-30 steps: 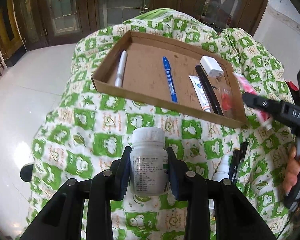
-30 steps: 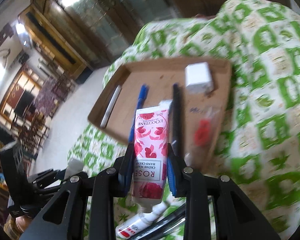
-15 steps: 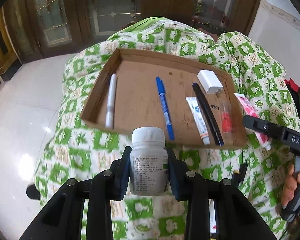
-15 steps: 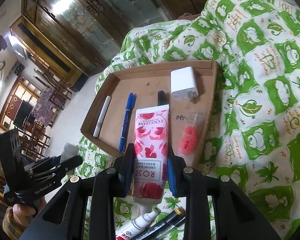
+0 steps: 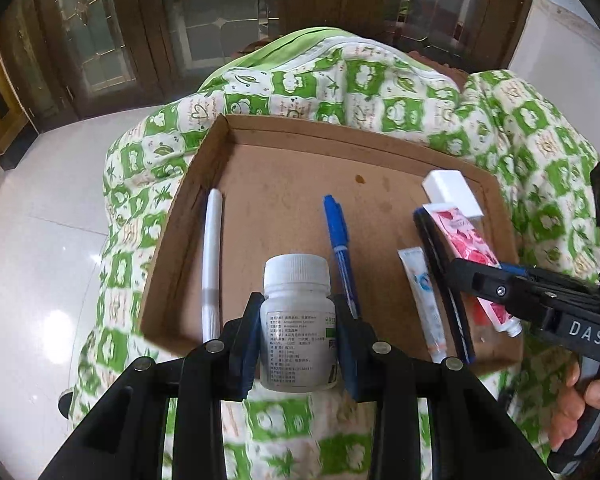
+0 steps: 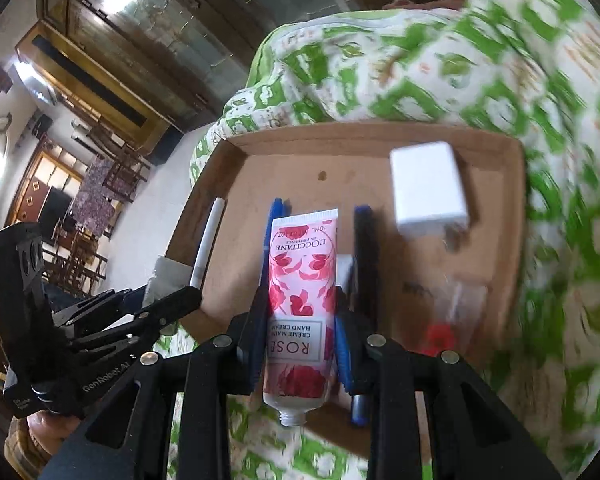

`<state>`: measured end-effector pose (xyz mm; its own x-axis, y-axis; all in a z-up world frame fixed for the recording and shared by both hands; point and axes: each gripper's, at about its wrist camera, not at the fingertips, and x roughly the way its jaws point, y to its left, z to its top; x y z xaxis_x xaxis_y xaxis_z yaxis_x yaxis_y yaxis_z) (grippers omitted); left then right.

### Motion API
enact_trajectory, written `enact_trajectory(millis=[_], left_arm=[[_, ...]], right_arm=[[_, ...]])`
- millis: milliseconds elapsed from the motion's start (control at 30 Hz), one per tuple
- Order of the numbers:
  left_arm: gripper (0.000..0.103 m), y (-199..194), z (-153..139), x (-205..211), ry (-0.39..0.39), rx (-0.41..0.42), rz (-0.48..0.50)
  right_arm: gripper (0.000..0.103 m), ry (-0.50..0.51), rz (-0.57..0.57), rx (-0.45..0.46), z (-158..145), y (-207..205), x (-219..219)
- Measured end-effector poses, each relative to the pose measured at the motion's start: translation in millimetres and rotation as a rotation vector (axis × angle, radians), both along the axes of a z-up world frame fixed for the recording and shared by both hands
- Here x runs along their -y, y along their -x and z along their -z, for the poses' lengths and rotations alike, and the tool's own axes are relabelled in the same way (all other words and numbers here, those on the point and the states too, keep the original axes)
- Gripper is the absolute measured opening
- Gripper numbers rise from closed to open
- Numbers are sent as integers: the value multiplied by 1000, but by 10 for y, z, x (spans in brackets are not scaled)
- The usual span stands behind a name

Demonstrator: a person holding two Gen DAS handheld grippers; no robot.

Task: Organize rigid objects
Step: 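Carry the pill bottle and hand-cream tube over the tray with both tools, then lower and open the left tool to set the pill bottle down while the right tool releases the tube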

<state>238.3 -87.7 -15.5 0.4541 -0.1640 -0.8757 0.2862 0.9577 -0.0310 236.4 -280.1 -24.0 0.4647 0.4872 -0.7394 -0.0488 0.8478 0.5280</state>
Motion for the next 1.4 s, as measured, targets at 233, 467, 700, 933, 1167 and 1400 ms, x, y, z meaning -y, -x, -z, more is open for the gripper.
enact_trajectory(millis=[233,467,700,933,1167,1400], left_arm=[[35,-247,179,41,-12,-17,1],[35,-362,313,-13,-25,-27,0],[35,-378,390,-50,-29,-20,0],[35,-415,440,46,-56,-13,5],[59,-325,329,84,-89,37,-18],[59,-29,115,61,-64,46,-8]], right_arm=[[28,89,-32,11,78,-473,-143],[28,184,-62,33,222,-794,-333],[28,234,-62,65,276,-906,-421],[28,266,-55,87,275,-894,-442],[44,232,-38,106,197,-807,-388],[57,120,15,112,-97,-331,-175]])
